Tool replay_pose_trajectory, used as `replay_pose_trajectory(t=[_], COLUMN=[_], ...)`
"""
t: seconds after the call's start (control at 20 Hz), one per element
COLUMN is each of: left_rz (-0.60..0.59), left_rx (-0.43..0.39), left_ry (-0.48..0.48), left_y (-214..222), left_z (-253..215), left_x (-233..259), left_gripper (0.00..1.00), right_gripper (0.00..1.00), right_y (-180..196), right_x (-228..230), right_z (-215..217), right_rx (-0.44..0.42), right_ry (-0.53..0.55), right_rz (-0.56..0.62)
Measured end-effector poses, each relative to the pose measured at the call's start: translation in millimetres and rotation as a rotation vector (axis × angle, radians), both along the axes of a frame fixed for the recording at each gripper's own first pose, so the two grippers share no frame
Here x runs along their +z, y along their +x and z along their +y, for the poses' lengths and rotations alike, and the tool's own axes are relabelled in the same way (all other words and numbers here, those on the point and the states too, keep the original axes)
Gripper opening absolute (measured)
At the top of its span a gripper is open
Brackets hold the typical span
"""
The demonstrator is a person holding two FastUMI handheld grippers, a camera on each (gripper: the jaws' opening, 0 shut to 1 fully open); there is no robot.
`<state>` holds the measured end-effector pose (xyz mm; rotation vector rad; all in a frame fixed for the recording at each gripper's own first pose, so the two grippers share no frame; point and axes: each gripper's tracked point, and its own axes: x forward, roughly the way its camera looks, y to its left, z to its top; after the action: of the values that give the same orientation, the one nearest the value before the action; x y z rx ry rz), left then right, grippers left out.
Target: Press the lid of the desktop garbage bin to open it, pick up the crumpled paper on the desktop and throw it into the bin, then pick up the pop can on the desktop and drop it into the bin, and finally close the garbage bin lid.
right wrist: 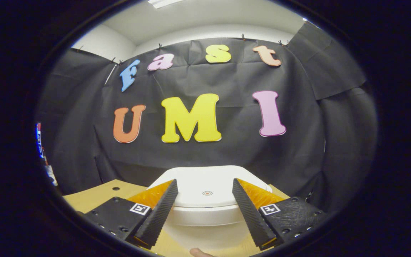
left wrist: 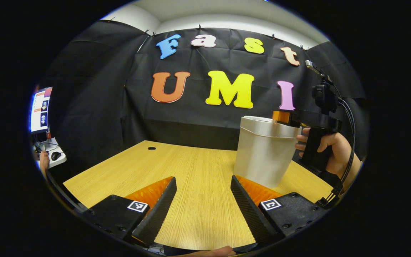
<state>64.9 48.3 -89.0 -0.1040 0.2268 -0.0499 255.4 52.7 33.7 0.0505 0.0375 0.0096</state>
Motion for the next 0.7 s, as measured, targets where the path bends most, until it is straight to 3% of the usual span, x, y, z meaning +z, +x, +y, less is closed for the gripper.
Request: replay_pose_trajectory(t=[0.25, 0.45, 0.7], left_rz=[-0.012, -0.036, -0.031], left_rx=[-0.004, -0.004, -0.007], left_ry=[0.0, 0.014, 0.013], left_y=[-2.8, -5.1, -3.2], left_z=[-1.9, -1.9, -3.9], left_x=[5.7, 12.4, 9.7], left_gripper=[0.98, 0.98, 0.98], right_gripper=[1.0, 0.97, 0.96], right_y=[5.0, -10.5, -38.7], right_x=[-14.4, 1.0, 3.8], right_z=[-0.2, -3.4, -20.7], right_rx=[0.041, 0.027, -0.016], right_ry=[-0.028, 0.015, -0.045], right_rz=[0.094, 0.081, 0.046])
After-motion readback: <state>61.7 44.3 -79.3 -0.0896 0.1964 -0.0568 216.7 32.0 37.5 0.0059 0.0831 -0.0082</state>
